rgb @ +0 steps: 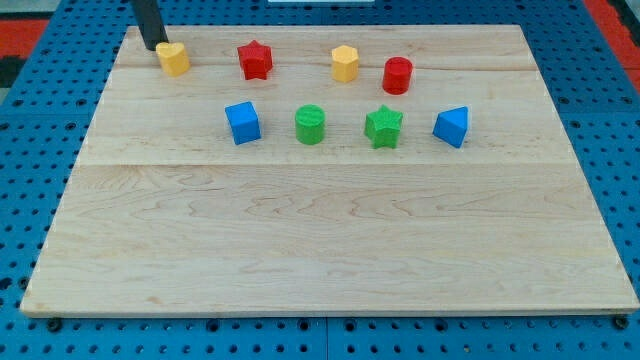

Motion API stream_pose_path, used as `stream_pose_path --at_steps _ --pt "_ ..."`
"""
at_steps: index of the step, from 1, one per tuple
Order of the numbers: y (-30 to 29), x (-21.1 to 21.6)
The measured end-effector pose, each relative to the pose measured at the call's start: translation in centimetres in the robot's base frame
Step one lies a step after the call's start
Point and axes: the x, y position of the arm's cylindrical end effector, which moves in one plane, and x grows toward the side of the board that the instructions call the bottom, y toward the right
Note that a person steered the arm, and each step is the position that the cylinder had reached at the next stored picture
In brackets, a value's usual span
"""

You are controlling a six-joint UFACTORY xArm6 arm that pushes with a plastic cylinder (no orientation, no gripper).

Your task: Move yellow heart in between red star and blue cube

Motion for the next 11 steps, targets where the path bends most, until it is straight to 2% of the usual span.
stream_pose_path --at_steps 1,2,4,6,7,9,11 --pt "4.5 2.8" --pt "8.5 3.3" --pt "0.3 3.6" --pt "11.3 5.4" --pt "8.9 5.9" --pt "8.2 9.9" --pt "19.6 10.0"
